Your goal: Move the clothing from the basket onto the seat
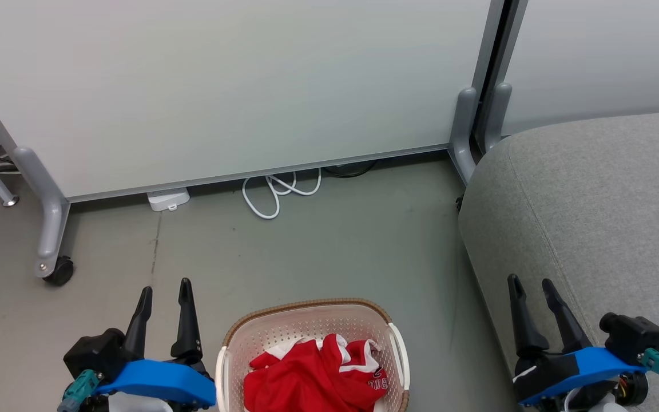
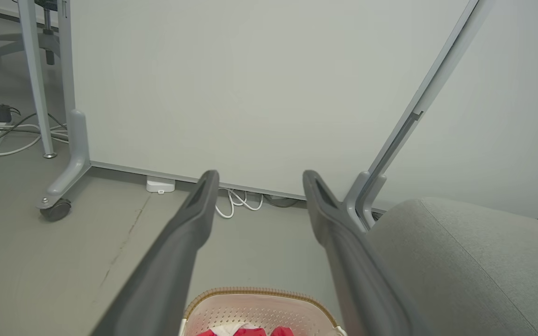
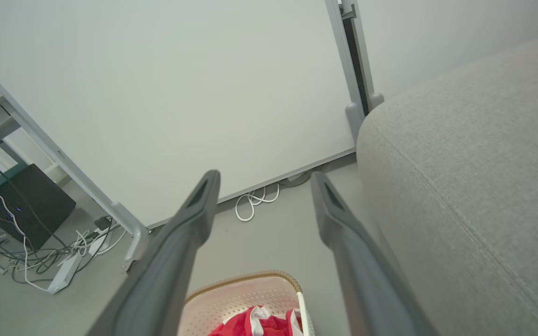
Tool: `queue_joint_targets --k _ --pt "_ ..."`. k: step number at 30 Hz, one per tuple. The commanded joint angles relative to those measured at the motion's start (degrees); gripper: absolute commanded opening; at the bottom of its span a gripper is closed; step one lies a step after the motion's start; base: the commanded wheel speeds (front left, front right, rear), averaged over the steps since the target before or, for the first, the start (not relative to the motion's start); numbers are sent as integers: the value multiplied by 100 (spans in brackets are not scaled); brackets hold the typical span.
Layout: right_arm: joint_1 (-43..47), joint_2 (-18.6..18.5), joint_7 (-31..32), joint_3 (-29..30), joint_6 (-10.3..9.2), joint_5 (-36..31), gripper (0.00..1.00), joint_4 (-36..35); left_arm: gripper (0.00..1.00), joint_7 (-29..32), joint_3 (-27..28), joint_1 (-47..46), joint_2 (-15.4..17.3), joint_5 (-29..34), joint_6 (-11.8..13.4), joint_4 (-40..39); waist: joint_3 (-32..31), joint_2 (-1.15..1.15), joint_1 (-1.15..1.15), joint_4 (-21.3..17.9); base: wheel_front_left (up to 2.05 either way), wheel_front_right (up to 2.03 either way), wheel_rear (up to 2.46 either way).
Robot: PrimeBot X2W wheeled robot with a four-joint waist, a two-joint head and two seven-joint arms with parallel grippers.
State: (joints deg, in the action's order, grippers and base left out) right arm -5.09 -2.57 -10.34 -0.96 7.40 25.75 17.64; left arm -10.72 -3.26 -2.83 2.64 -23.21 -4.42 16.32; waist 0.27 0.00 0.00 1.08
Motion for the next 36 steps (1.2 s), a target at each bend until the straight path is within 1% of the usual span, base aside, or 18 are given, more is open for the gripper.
queue_joint_targets --k 1,10,18,36 --pt "-86 -40 -49 -18 11 -141 100 -4 100 -40 -27 -131 31 129 -11 -18 0 0 0 1 0 0 0" --pt "-84 -42 -159 -60 11 -530 100 17 100 -154 -66 -120 30 467 -32 24 3 0 0 2 0 0 0" --pt "-106 -43 -250 -83 13 -854 100 47 100 -248 -111 -131 30 601 -48 212 -3 0 0 15 0 0 0" --pt "-107 -46 -446 -132 14 -1433 100 114 100 -431 -201 -145 32 1022 76 314 16 0 0 17 0 0 0"
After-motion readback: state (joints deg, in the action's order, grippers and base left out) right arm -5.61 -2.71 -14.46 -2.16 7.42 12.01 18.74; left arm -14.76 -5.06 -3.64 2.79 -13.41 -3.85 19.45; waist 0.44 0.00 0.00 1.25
